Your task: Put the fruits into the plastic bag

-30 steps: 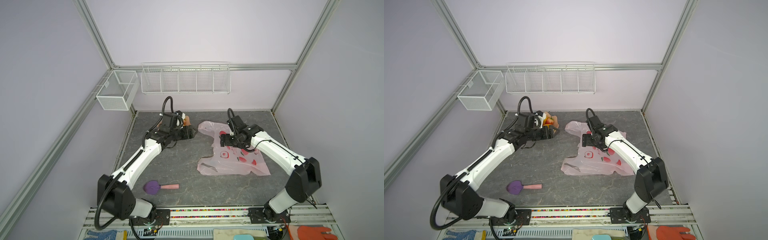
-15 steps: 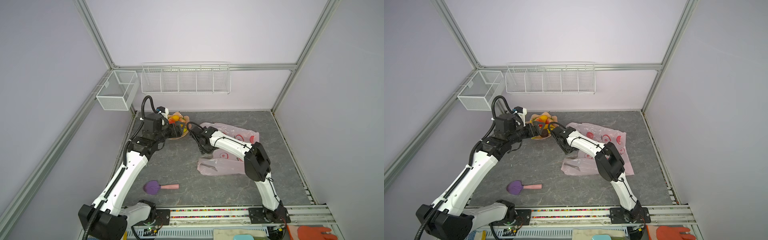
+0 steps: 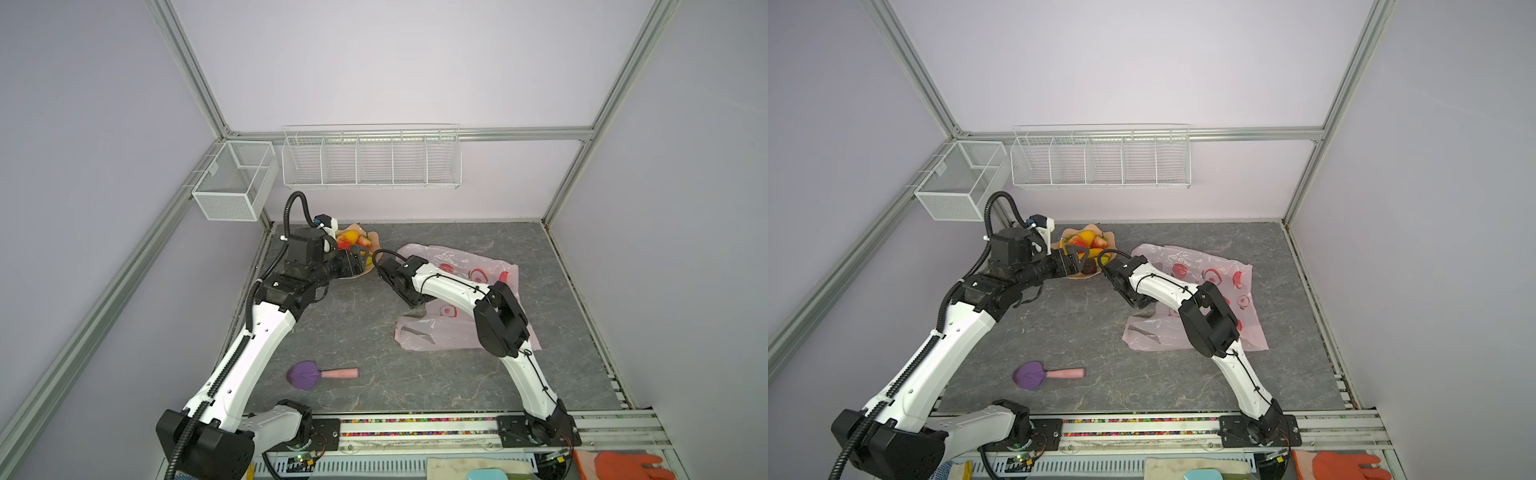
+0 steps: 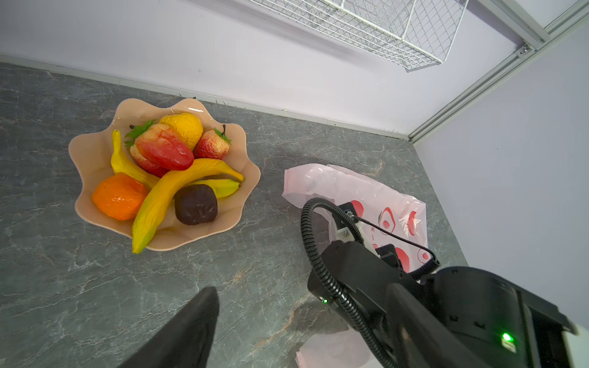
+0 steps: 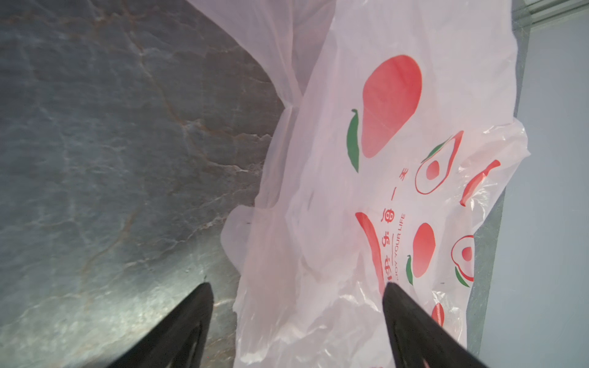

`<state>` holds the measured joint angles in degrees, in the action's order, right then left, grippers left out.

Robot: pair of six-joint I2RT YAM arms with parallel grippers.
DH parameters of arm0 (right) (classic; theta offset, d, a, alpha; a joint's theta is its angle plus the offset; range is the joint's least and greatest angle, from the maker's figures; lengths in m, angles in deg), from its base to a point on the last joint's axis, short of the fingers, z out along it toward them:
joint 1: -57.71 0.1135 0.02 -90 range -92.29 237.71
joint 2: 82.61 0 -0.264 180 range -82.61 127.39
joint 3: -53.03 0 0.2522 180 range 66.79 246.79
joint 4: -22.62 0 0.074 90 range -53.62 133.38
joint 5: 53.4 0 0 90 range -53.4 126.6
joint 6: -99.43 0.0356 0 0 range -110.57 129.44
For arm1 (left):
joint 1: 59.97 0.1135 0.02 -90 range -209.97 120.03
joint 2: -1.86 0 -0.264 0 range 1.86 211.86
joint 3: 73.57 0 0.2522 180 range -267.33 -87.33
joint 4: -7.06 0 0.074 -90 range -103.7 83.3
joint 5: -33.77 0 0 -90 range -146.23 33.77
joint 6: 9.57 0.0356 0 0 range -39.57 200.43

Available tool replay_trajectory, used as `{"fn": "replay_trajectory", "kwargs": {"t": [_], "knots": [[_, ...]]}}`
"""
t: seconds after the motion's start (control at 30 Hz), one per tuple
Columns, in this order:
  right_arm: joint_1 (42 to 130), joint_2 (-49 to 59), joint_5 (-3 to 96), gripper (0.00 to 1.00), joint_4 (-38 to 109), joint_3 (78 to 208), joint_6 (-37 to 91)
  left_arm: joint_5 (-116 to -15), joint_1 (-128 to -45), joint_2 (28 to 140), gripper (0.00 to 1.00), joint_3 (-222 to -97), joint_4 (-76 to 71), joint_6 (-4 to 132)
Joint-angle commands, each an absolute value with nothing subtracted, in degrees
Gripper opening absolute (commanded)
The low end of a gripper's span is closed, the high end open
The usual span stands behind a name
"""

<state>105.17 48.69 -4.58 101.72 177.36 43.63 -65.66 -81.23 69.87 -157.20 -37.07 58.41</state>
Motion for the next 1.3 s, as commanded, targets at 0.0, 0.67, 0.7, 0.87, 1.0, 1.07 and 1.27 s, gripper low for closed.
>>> {"fn": "replay_trajectory", "kwargs": {"t": [0.0, 0.67, 0.7, 0.87, 1.0, 1.07, 1.27], "knots": [[104.26, 47.35, -6.55, 0.80, 103.25, 175.33, 45.97, -64.76, -81.00, 68.79, 0.83, -159.15, -38.07, 59.51], [102.71, 39.16, -7.77, 0.07, 103.29, 173.32, 46.85, -64.75, -81.06, 70.74, 0.82, -154.55, -34.41, 59.63], [102.63, 38.50, -7.91, 0.06, 103.35, 173.23, 47.03, -64.95, -81.00, 70.99, 0.82, -153.98, -34.07, 59.20], [102.22, 34.03, -7.74, 0.06, 101.98, 172.58, 47.65, -66.43, -80.99, 73.08, 0.82, -151.43, -31.16, 57.51], [101.50, 29.38, -6.91, 0.06, 99.25, 170.18, 47.93, -66.17, -81.04, 76.50, 0.81, -151.39, -30.82, 56.76], [100.94, 27.11, -5.74, 0.06, 97.04, 168.51, 48.05, -64.80, -80.91, 78.42, 0.81, -152.08, -31.33, 56.61], [100.07, 22.75, -3.86, 0.06, 92.98, 164.78, 48.25, -61.14, -79.88, 87.27, 0.81, -159.15, -36.67, 59.13]]}}
